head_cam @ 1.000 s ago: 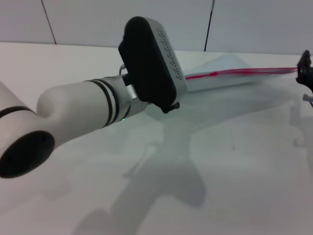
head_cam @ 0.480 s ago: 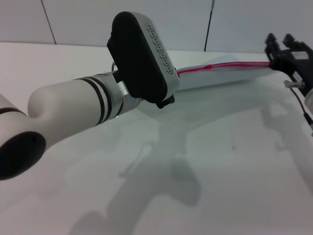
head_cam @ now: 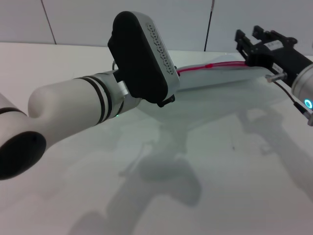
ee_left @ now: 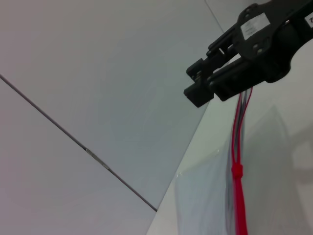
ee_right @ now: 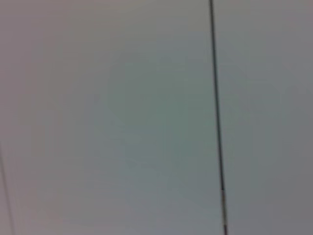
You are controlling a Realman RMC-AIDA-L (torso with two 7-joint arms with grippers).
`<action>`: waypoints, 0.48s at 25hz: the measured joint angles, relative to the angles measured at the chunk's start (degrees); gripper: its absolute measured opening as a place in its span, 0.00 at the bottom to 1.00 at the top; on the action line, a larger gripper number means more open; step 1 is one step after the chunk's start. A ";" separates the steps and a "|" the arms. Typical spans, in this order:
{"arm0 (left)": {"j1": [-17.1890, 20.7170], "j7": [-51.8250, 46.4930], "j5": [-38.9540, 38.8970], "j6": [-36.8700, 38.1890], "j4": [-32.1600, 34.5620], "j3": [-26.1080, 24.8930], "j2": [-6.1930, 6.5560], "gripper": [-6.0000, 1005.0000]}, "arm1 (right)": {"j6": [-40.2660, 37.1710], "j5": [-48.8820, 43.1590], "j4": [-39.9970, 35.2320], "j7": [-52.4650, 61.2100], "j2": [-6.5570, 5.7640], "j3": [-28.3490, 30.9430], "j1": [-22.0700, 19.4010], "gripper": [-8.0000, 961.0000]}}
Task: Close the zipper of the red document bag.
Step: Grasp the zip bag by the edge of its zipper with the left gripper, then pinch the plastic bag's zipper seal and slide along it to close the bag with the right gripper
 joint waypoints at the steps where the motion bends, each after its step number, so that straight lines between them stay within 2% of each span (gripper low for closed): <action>1: 0.00 0.00 0.00 0.00 0.00 0.00 0.00 0.08 | -1.98 -0.59 -1.16 0.00 0.00 0.80 -0.09 0.45; 9: -0.46 0.09 0.00 0.08 0.33 0.17 -0.10 0.09 | -17.13 -3.51 -6.11 -0.55 0.30 7.36 1.00 0.43; 12: -0.52 0.09 0.00 0.40 0.36 0.22 -0.11 0.09 | -23.74 -4.53 -7.05 -2.82 0.83 10.51 2.20 0.43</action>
